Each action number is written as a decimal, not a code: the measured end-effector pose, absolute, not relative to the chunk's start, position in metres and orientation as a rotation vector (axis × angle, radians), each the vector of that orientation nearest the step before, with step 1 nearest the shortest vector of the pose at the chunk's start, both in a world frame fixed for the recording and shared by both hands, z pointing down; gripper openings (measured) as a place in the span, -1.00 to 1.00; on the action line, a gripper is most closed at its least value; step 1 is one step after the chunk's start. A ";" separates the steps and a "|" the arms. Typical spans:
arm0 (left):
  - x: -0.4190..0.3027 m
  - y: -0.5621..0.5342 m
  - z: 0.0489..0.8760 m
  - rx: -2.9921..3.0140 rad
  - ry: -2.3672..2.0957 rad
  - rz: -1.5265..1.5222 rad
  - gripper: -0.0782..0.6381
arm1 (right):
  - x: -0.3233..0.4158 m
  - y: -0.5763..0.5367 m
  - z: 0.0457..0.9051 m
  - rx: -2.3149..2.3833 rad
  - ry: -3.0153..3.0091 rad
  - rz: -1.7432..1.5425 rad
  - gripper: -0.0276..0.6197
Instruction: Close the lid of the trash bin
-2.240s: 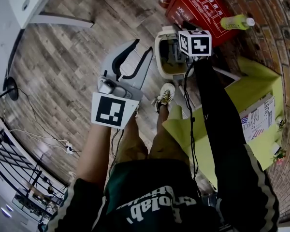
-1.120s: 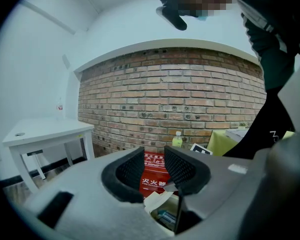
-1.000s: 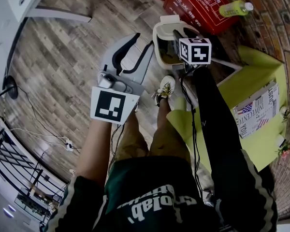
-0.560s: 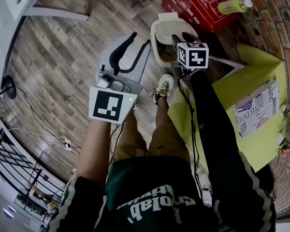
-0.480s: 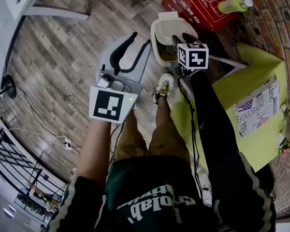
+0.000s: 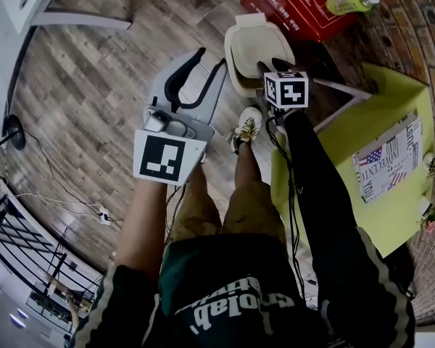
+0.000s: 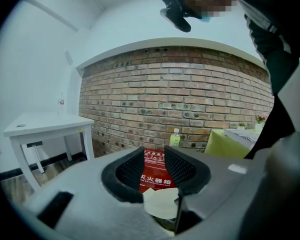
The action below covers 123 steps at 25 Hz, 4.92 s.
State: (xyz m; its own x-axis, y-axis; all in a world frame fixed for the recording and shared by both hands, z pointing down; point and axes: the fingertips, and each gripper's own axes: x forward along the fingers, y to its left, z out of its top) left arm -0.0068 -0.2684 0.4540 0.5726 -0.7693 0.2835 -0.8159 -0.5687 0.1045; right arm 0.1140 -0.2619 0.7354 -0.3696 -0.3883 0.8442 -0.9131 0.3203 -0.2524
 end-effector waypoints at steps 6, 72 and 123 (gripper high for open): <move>-0.010 -0.270 0.463 2.570 -1.329 0.311 -0.42 | 0.114 -0.252 0.752 1.135 -1.884 1.006 -0.35; -0.011 -0.246 0.554 2.526 -1.222 0.445 -0.41 | 0.116 -0.214 0.868 1.060 -1.779 1.065 -0.31; -0.005 -0.248 0.557 2.527 -1.196 0.457 -0.42 | 0.116 -0.208 0.875 1.054 -1.895 0.982 -0.36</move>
State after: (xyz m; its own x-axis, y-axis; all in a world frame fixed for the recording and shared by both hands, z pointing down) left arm -0.0050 -0.2484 0.5569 0.6011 -0.6864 0.4094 -0.7844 -0.6046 0.1380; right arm 0.1156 -0.2082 0.8750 -0.3862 -0.3234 0.8638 -0.8922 0.3686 -0.2609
